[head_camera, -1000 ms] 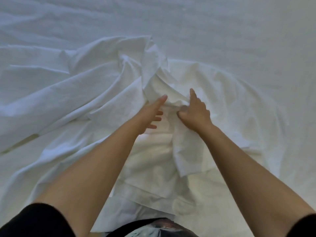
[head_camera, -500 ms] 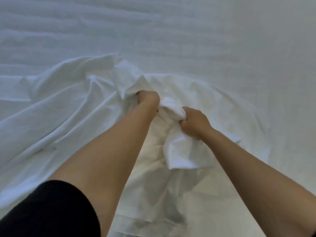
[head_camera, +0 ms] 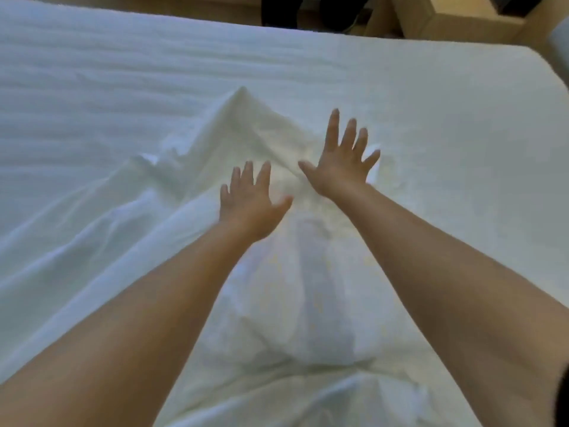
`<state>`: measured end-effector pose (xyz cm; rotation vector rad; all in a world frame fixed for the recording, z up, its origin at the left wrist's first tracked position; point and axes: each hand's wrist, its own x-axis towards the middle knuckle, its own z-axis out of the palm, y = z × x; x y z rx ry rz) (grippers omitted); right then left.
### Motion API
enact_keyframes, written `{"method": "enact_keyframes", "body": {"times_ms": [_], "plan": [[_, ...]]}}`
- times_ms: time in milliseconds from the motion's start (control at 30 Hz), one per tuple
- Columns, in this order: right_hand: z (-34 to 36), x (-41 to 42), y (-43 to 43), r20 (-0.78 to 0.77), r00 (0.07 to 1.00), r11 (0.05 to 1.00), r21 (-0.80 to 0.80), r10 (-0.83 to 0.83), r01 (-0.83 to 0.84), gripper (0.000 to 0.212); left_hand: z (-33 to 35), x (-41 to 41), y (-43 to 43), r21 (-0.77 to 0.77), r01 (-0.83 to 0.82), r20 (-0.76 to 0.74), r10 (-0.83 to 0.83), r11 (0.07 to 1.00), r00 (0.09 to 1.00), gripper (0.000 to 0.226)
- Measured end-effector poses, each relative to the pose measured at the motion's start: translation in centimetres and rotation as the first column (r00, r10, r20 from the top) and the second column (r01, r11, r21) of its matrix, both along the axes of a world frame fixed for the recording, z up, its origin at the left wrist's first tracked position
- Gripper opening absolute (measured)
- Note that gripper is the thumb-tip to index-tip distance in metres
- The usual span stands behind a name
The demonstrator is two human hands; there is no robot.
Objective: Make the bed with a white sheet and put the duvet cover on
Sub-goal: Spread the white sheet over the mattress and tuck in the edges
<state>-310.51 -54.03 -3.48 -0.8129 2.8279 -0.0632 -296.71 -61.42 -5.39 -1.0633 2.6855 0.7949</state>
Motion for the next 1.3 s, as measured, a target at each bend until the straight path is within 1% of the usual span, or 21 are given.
{"method": "enact_keyframes", "body": {"times_ms": [67, 100, 167, 233, 333, 400, 467, 567, 633, 700, 767, 833, 867, 900, 933, 1033, 1100, 1167, 1233, 1267, 1300], "plan": [[-5.9, 3.2, 3.1, 0.184, 0.983, 1.0, 0.022, -0.002, -0.002, 0.086, -5.8, 2.7, 1.6, 0.045, 0.101, 0.272, -0.11, 0.994, 0.956, 0.09], [-8.7, 4.8, 5.0, 0.241, 0.971, 0.998, 0.055, 0.006, -0.02, 0.081, -8.5, 3.9, 2.4, 0.053, 0.131, 0.333, -0.141, 0.99, 0.932, 0.093], [-13.3, 7.1, 8.1, 0.236, 0.97, 0.993, 0.086, 0.061, -0.083, 0.075, -12.6, 5.3, 3.3, 0.002, 0.15, 0.337, -0.142, 0.989, 0.931, 0.098], [-16.1, 7.5, 8.9, 0.148, 0.984, 0.994, 0.036, 0.101, -0.107, 0.073, -14.8, 5.2, 3.2, -0.038, 0.138, 0.307, -0.12, 0.99, 0.944, 0.099], [-17.4, 6.3, 7.7, 0.046, 0.991, 0.992, -0.017, 0.123, -0.122, 0.072, -15.8, 4.3, 2.3, -0.081, 0.154, 0.273, -0.127, 0.985, 0.954, 0.089], [-17.7, 5.9, 7.3, 0.038, 0.992, 0.992, -0.027, 0.124, -0.123, 0.075, -15.9, 3.7, 1.7, -0.088, 0.169, 0.257, -0.142, 0.982, 0.956, 0.094], [-17.8, 5.5, 6.9, 0.076, 0.99, 0.993, -0.032, 0.119, -0.117, 0.075, -15.9, 3.0, 1.2, -0.097, 0.174, 0.267, -0.143, 0.98, 0.953, 0.102], [-16.1, 4.3, 6.3, 0.205, 0.97, 0.991, -0.032, 0.13, -0.126, 0.074, -14.4, 2.3, 0.8, -0.056, 0.151, 0.296, -0.128, 0.987, 0.947, 0.096], [-14.0, 4.8, 7.7, 0.319, 0.94, 0.985, -0.158, 0.119, -0.071, 0.071, -12.4, 2.6, 1.1, -0.038, 0.15, 0.299, -0.132, 0.988, 0.945, 0.086], [-12.1, 7.5, 11.2, 0.336, 0.934, 0.942, -0.335, 0.123, -0.004, 0.063, -10.4, 4.3, 3.1, -0.023, 0.092, 0.167, -0.087, 0.995, 0.982, 0.075], [-10.4, 12.2, 16.3, 0.288, 0.951, 0.901, -0.432, 0.112, 0.025, 0.053, -8.4, 7.8, 7.7, 0.046, 0.035, -0.095, -0.031, 0.998, 0.995, 0.066], [-9.3, 17.1, 21.4, 0.265, 0.961, 0.896, -0.441, 0.077, 0.05, 0.049, -6.4, 12.9, 14.1, 0.021, 0.11, -0.269, -0.1, 0.994, 0.958, 0.067], [-9.1, 19.2, 23.6, 0.265, 0.962, 0.901, -0.429, 0.061, 0.061, 0.05, -6.0, 15.5, 17.1, -0.076, 0.18, -0.285, -0.194, 0.981, 0.939, 0.068], [-9.1, 21.0, 25.4, 0.269, 0.962, 0.912, -0.404, 0.051, 0.064, 0.051, -6.1, 17.9, 19.7, -0.168, 0.26, -0.246, -0.296, 0.951, 0.923, 0.07], [-9.2, 22.6, 27.0, 0.276, 0.96, 0.929, -0.366, 0.048, 0.058, 0.053, -6.4, 20.0, 21.7, -0.196, 0.33, -0.16, -0.363, 0.923, 0.918, 0.075], [-9.8, 26.5, 31.2, 0.265, 0.964, 0.965, -0.255, 0.005, 0.065, 0.058, -7.6, 24.3, 26.1, -0.039, 0.42, 0.119, -0.413, 0.907, 0.903, 0.121], [-10.3, 28.0, 34.0, 0.214, 0.968, 0.965, -0.199, -0.127, 0.171, 0.064, -8.6, 26.1, 27.8, 0.009, 0.413, 0.212, -0.406, 0.911, 0.889, 0.137], [-10.5, 29.2, 36.7, 0.195, 0.91, 0.9, -0.174, -0.367, 0.401, 0.079, -8.9, 27.3, 28.9, 0.048, 0.415, 0.288, -0.41, 0.909, 0.865, 0.138], [-10.0, 30.4, 38.6, 0.314, 0.698, 0.689, -0.16, -0.643, 0.707, 0.092, -8.4, 28.5, 30.0, 0.073, 0.413, 0.31, -0.414, 0.908, 0.856, 0.141], [-9.7, 31.3, 39.0, 0.388, 0.584, 0.576, -0.152, -0.713, 0.804, 0.097, -8.1, 29.3, 30.8, 0.083, 0.414, 0.317, -0.418, 0.907, 0.851, 0.141], [-9.5, 32.3, 39.0, 0.448, 0.515, 0.501, -0.16, -0.731, 0.851, 0.101, -8.0, 30.2, 31.8, 0.098, 0.413, 0.332, -0.421, 0.905, 0.844, 0.14]]}}
